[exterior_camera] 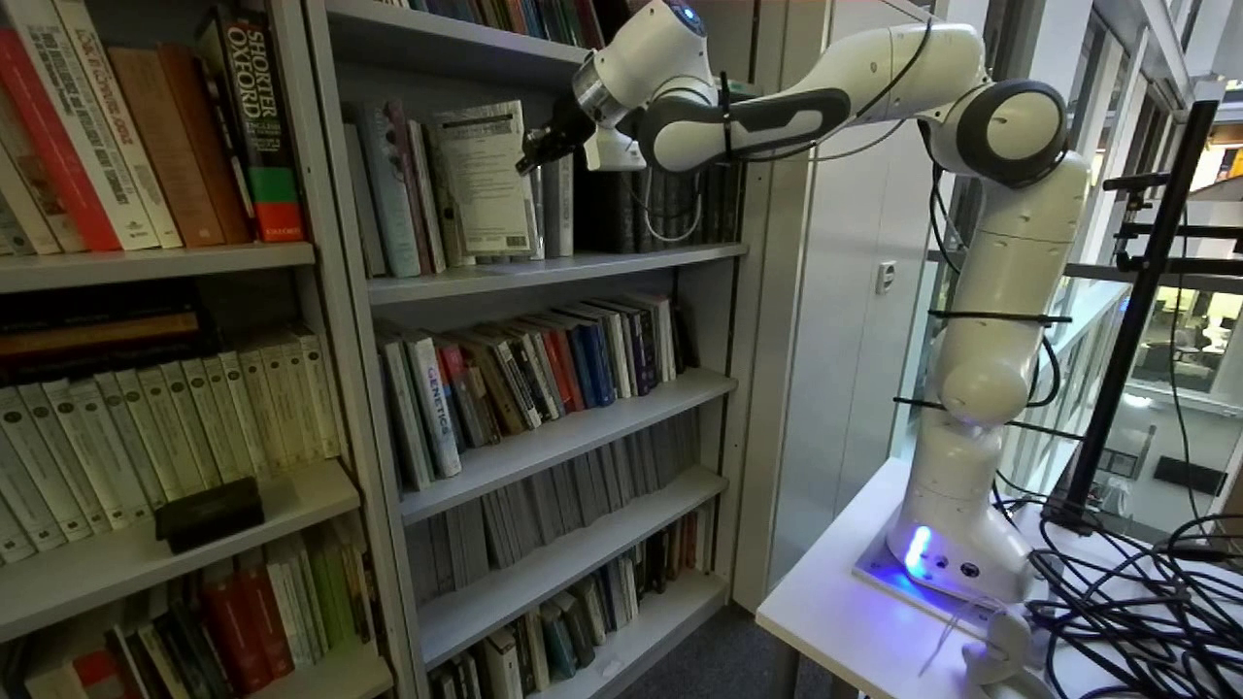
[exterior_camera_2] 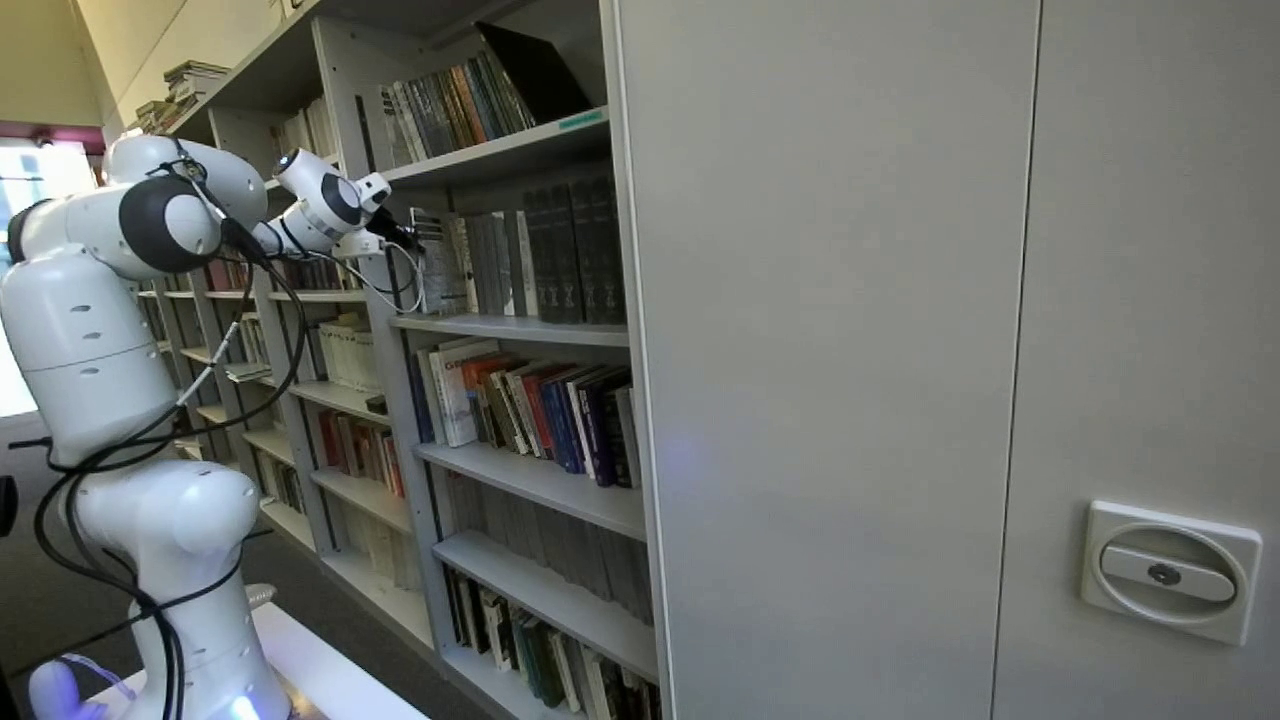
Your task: Pick up two small books from the compartment of the book shelf and move them to the right.
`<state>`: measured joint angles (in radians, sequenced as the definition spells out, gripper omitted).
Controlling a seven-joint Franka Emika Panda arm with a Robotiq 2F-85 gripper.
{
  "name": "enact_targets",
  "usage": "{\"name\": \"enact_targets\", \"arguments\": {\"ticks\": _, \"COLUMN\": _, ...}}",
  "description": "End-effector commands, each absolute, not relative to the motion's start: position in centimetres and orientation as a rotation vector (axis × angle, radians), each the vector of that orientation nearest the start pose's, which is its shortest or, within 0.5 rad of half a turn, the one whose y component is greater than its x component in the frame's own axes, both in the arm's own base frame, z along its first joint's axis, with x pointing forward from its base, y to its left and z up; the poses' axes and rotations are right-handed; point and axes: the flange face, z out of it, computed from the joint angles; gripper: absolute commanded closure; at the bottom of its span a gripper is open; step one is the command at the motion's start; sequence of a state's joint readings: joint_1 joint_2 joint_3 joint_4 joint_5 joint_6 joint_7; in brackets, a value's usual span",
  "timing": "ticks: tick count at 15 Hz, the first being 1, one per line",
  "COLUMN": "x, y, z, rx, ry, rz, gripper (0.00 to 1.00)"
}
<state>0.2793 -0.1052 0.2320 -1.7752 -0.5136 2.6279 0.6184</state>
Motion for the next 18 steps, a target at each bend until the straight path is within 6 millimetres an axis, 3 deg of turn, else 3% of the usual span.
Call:
{"name": "enact_targets", "arguments": {"ticks": 1, "x": 47.4, "y": 27.7, "z": 70.1, "rx": -2.695, "ry": -0.186, "rz": -1.528, "gripper": 0.98}}
{"name": "enact_targets", "arguments": {"ticks": 14, "x": 41.7, "y": 25.2, "z": 69.7, "rx": -2.727, "ry": 0.181, "rz": -1.653, "gripper": 0.98}}
{"name": "enact_targets", "arguments": {"ticks": 18, "x": 42.2, "y": 24.1, "z": 69.6, "rx": -2.738, "ry": 0.277, "rz": -1.698, "gripper": 0.98}}
